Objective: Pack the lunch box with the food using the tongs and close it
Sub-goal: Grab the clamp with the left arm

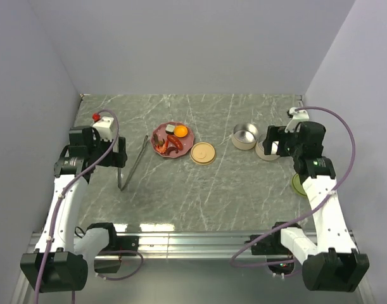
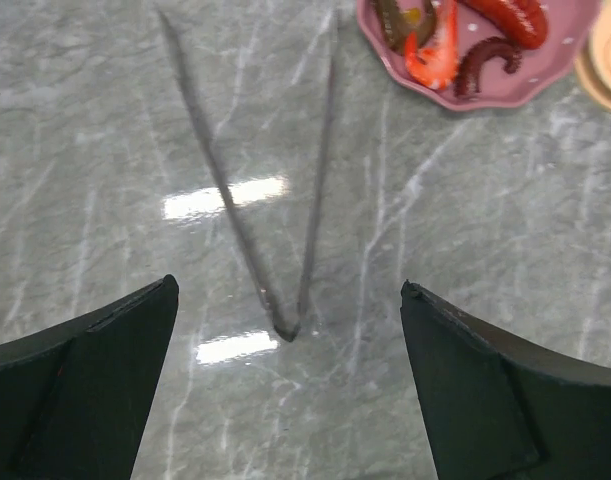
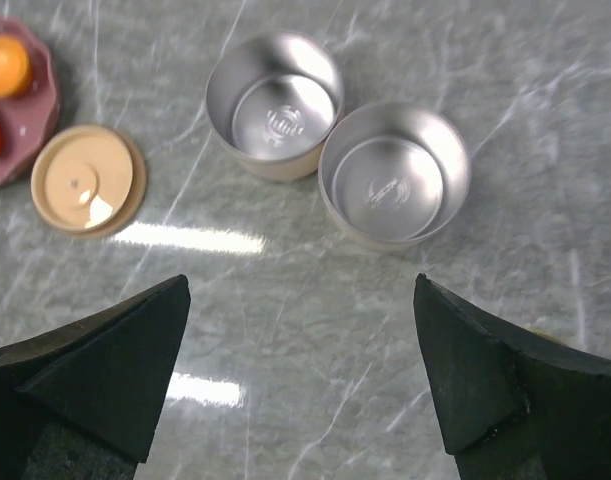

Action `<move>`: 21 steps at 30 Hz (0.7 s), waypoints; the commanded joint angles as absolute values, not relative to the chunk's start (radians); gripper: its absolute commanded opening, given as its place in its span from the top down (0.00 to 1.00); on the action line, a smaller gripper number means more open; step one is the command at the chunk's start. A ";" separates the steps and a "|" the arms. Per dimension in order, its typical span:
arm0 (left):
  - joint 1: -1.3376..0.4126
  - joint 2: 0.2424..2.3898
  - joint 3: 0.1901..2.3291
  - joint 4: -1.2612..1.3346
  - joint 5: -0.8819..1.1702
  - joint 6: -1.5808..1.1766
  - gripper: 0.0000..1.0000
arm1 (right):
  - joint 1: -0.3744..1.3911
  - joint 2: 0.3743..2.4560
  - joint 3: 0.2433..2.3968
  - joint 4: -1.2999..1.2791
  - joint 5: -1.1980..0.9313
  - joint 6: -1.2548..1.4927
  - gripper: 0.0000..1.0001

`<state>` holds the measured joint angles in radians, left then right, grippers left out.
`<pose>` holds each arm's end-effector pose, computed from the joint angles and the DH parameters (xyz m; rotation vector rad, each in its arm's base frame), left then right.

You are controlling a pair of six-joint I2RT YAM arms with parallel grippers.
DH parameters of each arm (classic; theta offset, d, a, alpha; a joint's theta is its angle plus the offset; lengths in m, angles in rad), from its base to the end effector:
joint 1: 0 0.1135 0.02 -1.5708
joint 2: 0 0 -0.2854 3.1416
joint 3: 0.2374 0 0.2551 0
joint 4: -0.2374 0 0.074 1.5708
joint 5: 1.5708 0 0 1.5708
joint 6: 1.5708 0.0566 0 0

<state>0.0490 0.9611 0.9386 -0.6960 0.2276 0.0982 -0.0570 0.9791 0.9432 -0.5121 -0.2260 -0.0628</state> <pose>0.2034 -0.0028 0.3169 0.1736 2.2669 -0.1830 0.2214 0.0001 0.3341 -0.1400 2.1031 0.1676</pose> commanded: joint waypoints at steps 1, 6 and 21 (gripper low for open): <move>0.051 0.969 0.988 -0.700 0.151 0.132 0.00 | -0.061 0.893 0.930 -0.394 -0.135 -0.002 0.00; 0.049 1.038 0.999 -0.788 0.069 0.196 0.01 | -0.061 0.880 0.920 -0.388 -0.136 -0.017 0.00; 0.049 1.348 1.014 -0.919 0.023 0.204 0.01 | -0.061 1.066 0.992 -0.548 -0.250 -0.083 0.00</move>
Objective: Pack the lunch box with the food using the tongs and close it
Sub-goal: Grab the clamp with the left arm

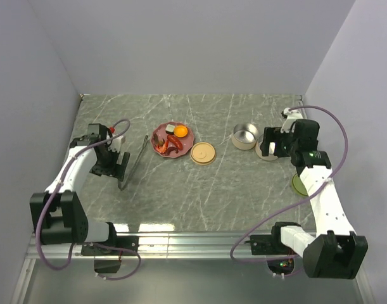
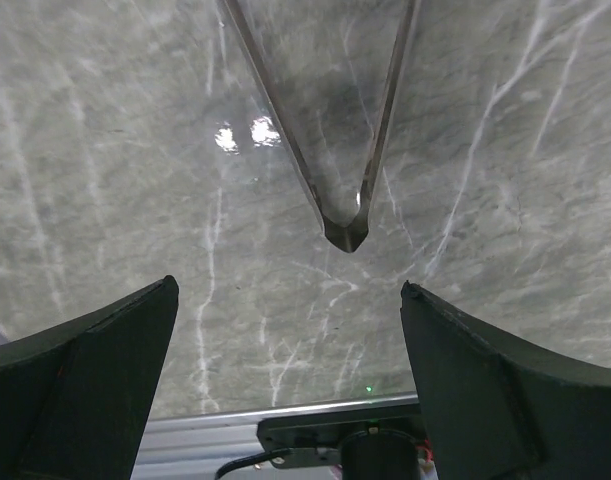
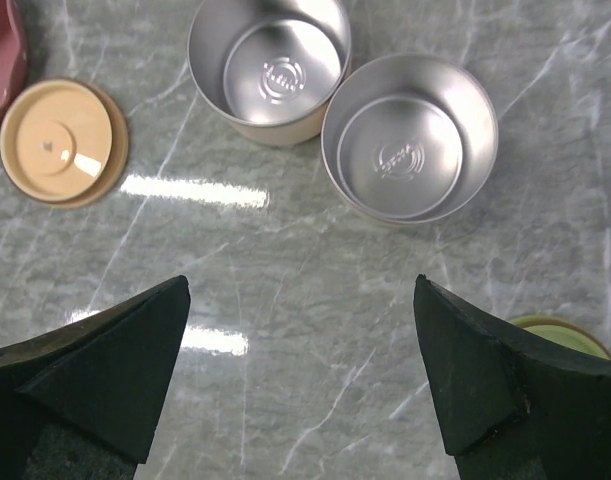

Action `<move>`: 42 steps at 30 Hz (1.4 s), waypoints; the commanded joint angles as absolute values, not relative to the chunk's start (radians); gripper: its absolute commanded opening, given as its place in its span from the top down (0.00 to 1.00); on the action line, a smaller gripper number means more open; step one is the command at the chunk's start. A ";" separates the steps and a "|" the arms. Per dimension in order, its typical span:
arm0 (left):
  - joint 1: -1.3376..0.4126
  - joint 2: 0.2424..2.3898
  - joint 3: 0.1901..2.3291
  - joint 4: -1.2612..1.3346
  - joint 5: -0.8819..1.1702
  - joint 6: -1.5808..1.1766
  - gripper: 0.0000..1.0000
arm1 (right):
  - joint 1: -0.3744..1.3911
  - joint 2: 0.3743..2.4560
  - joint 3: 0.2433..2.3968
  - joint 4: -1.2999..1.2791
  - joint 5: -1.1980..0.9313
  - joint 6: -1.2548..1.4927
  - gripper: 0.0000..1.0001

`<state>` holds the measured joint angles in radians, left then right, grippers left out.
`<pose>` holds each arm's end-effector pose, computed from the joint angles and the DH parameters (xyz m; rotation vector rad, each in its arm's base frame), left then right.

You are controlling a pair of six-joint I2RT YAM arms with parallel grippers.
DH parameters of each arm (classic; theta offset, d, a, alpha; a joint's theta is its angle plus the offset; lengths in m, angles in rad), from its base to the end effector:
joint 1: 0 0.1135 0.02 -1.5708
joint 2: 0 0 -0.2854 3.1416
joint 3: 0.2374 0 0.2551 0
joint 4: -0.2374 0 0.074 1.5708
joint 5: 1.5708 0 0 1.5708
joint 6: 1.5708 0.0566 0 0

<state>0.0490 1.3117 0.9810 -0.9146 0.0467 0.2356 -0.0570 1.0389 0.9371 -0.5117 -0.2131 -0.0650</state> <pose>0.2425 0.0092 0.2419 0.2728 2.7996 0.0005 0.2341 -0.0014 0.3195 -0.1291 2.1692 0.1630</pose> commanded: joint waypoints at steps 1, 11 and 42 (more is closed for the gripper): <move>0.049 1.371 1.009 -0.908 0.038 0.195 0.01 | -0.061 1.071 0.996 -0.546 -0.255 -0.083 0.00; 0.014 1.502 0.965 -0.811 0.003 0.167 0.06 | -0.061 1.092 0.999 -0.532 -0.268 -0.075 0.00; -0.040 1.810 1.046 -0.480 0.003 0.074 0.13 | -0.061 1.158 1.051 -0.561 -0.259 -0.084 0.00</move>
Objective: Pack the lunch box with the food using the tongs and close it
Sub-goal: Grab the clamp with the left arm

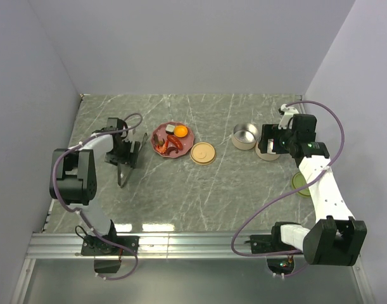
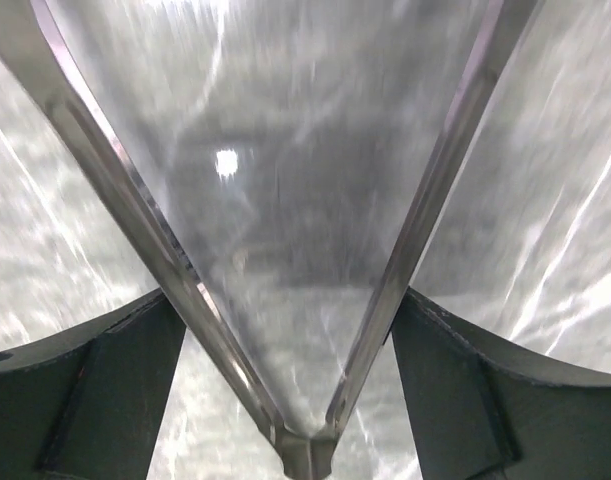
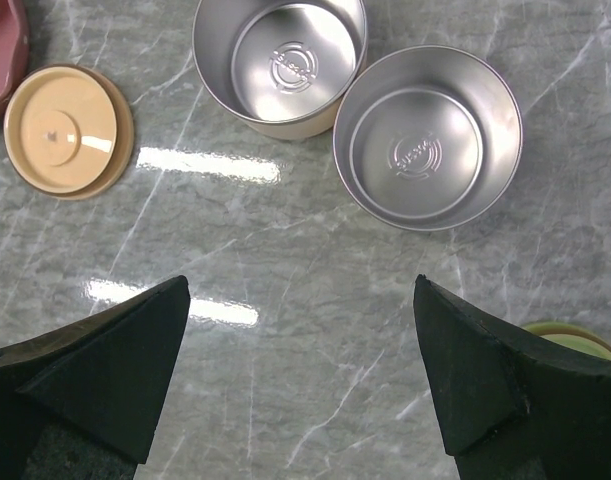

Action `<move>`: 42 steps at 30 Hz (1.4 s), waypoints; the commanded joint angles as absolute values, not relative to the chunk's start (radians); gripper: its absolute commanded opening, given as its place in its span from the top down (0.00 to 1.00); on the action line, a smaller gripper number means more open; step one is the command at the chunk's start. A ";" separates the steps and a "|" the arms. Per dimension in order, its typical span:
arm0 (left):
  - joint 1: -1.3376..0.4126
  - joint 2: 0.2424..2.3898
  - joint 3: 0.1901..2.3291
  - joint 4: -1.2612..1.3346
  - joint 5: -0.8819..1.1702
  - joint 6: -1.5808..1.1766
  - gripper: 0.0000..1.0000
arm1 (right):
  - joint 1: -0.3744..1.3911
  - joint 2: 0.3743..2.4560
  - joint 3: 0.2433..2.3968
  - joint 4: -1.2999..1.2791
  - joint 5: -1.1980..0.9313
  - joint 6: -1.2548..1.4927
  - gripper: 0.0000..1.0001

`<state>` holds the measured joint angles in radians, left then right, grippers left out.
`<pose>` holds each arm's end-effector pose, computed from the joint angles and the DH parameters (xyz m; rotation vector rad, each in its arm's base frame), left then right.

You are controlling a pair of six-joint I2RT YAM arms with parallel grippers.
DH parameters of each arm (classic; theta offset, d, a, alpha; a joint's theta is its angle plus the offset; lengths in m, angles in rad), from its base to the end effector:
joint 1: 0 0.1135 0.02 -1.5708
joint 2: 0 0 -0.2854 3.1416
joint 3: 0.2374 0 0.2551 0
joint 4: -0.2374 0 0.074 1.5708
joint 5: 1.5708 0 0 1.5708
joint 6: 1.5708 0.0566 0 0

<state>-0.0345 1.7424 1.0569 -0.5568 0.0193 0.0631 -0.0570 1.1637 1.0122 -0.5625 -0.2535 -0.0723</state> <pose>0.3405 -0.0128 0.1606 0.1417 2.8092 -0.0205 0.2589 -0.0006 0.3131 -0.1490 2.2620 0.2210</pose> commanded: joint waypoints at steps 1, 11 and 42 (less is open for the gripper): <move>-0.040 1.818 1.051 -0.480 0.003 0.074 0.12 | -0.061 1.158 1.051 -0.561 -0.259 -0.084 0.00; -0.040 1.879 1.085 -0.529 0.003 0.069 0.13 | -0.061 1.169 1.058 -0.569 -0.316 -0.086 0.00; -0.035 1.542 1.316 -0.894 0.268 0.163 0.52 | 0.118 1.221 1.203 -0.572 -0.526 -0.238 0.00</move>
